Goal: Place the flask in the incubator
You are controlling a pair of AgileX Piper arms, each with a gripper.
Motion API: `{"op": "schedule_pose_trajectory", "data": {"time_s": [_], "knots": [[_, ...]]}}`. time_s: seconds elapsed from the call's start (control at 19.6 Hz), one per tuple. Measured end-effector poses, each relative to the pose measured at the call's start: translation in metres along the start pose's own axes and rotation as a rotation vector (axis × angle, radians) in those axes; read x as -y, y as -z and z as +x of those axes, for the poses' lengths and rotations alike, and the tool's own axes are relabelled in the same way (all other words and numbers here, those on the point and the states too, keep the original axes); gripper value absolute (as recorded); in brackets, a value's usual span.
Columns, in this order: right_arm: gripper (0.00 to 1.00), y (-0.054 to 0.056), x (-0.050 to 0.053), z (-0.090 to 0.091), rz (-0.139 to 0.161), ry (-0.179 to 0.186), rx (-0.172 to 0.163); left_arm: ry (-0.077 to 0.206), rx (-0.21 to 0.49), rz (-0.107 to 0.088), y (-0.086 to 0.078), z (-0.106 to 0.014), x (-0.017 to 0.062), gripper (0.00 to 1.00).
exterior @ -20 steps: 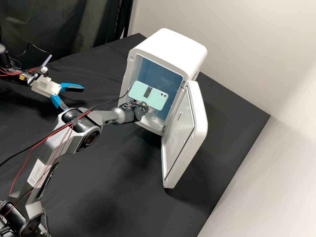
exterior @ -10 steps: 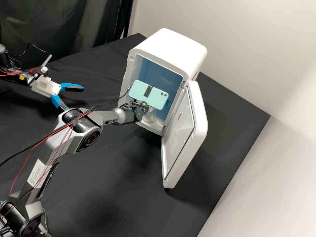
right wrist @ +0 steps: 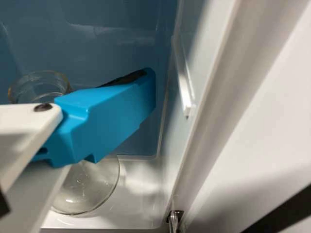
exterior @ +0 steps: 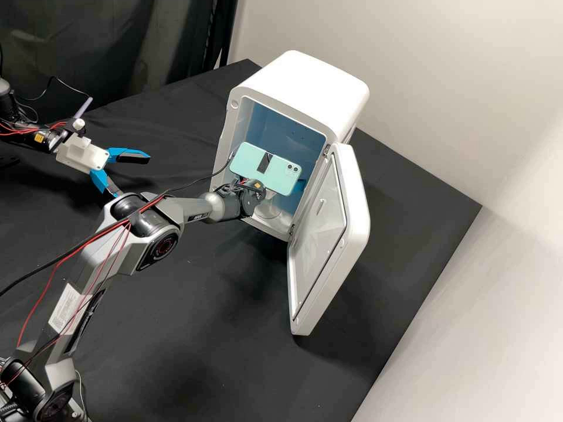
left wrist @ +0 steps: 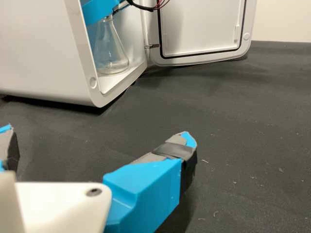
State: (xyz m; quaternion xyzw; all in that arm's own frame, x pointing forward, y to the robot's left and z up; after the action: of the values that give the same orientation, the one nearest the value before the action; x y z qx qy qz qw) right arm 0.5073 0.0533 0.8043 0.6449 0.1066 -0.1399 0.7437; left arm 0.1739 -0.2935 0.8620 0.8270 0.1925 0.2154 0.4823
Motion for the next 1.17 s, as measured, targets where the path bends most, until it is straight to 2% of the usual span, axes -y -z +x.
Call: {"op": "schedule_pose_trajectory", "data": {"time_s": [0.41,0.72,1.17], "knots": [[1.0,0.0006,-0.0006,-0.0004,0.0,-0.001,-0.001,0.0,0.0,0.0,0.0,0.0,0.0,1.0],[1.0,0.0059,-0.0064,-0.0044,-0.003,-0.016,-0.015,0.0,0.0,0.0,0.0,0.0,0.0,1.0],[1.0,0.0081,-0.0074,-0.0081,-0.003,-0.018,-0.025,0.0,0.002,0.0,-0.0004,0.0001,0.0001,1.0]]}}
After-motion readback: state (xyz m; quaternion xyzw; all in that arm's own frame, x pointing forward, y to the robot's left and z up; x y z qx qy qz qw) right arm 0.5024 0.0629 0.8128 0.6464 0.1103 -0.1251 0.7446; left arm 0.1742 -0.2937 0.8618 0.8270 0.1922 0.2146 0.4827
